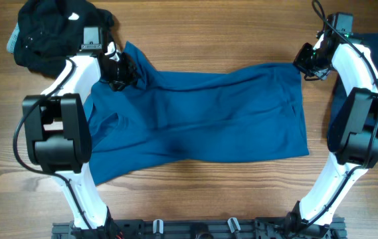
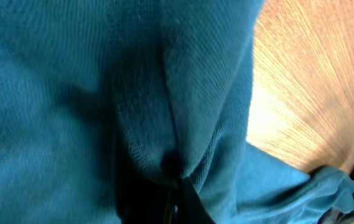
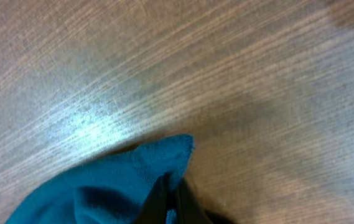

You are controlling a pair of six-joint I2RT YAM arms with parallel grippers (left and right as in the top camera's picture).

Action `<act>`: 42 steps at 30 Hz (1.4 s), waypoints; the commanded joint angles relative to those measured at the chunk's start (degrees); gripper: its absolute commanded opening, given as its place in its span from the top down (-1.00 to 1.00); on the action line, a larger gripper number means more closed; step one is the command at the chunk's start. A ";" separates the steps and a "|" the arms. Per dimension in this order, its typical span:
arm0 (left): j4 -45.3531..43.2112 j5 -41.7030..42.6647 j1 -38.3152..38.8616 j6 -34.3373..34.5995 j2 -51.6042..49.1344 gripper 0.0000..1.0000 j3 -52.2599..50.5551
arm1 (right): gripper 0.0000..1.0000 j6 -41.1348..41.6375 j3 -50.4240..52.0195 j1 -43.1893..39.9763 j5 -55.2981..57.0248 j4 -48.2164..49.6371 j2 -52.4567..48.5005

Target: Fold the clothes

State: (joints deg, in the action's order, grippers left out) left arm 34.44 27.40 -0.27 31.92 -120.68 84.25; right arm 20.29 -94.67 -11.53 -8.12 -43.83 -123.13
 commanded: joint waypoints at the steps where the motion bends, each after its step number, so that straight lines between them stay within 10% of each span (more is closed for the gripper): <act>1: 1.90 1.31 -0.17 -1.70 4.28 0.92 0.96 | 0.91 0.85 -0.59 0.09 -0.96 -2.25 3.69; 42: 20.59 1.22 -7.43 -5.25 11.08 0.92 0.96 | 0.91 4.13 -0.20 0.09 5.62 -23.06 12.02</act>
State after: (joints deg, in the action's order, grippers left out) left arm 53.82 28.01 -7.20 28.08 -111.50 84.29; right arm 23.14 -94.65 -11.51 -4.84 -66.11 -112.27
